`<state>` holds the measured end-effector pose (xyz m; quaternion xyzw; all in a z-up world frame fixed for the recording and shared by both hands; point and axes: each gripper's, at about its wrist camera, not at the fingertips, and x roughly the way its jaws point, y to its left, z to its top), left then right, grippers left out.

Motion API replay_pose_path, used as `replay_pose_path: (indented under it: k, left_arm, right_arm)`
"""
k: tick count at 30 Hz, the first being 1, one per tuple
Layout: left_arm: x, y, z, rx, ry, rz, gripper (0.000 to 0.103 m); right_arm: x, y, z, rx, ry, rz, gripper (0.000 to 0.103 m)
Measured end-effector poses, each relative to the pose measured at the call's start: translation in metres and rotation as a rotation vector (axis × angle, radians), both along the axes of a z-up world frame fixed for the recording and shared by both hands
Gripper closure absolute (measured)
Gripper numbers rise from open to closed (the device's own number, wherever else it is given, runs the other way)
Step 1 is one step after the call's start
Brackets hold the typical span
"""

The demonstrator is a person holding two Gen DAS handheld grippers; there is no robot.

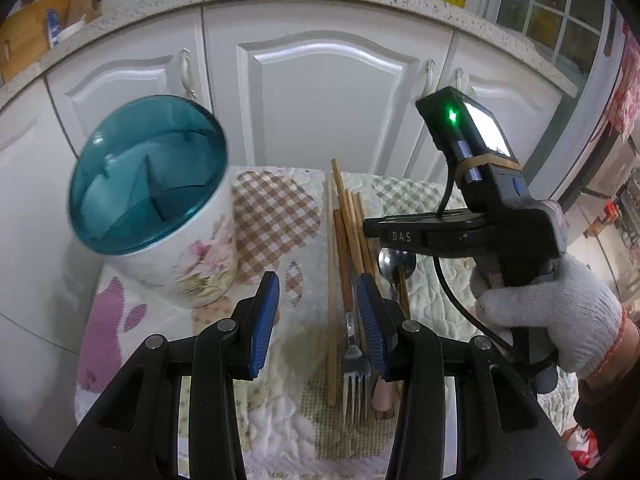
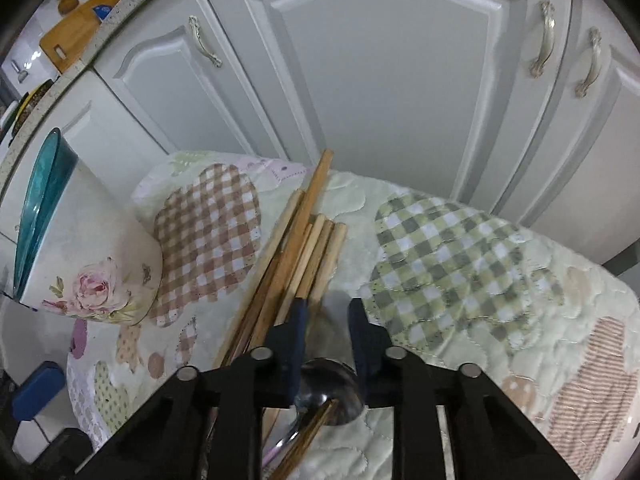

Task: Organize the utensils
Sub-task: 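Close the right gripper on one wooden chopstick while the left gripper approaches the bundle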

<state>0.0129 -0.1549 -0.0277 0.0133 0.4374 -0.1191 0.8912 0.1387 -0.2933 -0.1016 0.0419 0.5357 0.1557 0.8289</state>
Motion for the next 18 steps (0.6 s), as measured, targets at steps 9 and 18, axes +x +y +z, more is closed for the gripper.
replay_pose_path:
  k: [9,18]
  left_arm:
    - [0.032,-0.017,-0.026,0.0,0.056,0.001,0.063]
    - [0.038,-0.022,-0.036,0.006,0.085,-0.003,0.063]
  right_arm:
    - [-0.007,-0.042,0.001,0.02,0.021,-0.041,0.101]
    - [0.029,-0.035,0.027,0.157,-0.029,-0.047,0.074]
